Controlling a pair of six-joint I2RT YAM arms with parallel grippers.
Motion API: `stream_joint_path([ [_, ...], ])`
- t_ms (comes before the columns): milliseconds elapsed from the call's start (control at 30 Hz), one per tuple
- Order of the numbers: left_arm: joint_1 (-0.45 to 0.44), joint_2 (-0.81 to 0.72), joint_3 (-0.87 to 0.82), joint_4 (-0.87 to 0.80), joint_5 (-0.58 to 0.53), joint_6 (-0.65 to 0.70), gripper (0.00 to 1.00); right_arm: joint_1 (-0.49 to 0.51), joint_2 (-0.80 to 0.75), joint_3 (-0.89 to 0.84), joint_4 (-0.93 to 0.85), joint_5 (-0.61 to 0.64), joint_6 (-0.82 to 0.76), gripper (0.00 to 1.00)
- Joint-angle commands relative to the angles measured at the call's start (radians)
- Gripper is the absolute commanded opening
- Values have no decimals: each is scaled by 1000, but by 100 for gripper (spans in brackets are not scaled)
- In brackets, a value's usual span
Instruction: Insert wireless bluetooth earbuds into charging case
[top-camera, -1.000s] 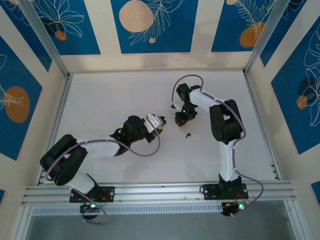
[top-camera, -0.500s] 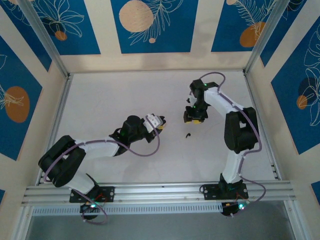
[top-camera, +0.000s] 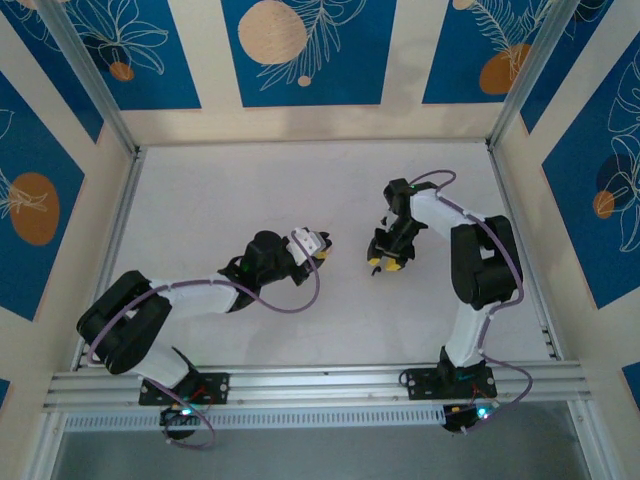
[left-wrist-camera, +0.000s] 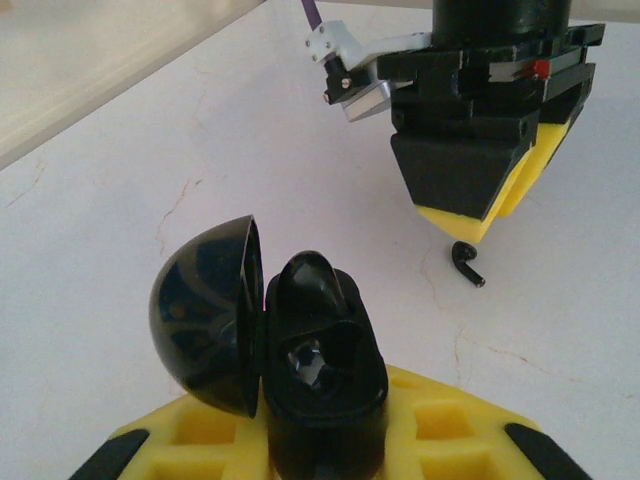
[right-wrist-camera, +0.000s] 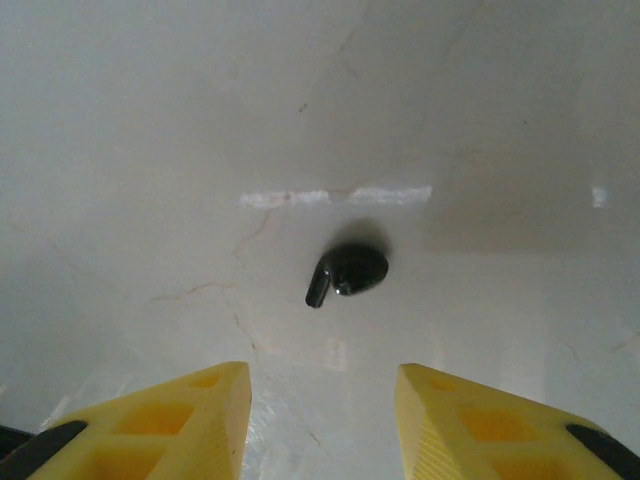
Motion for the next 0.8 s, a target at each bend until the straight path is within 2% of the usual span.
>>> stream_joint_path([
  [0, 9, -7, 13, 11, 24, 8, 21, 8, 36, -19, 16, -44, 22, 42],
  [767, 10, -4, 27, -12, 27, 5, 21, 11, 105, -4, 63, 4, -1, 33],
])
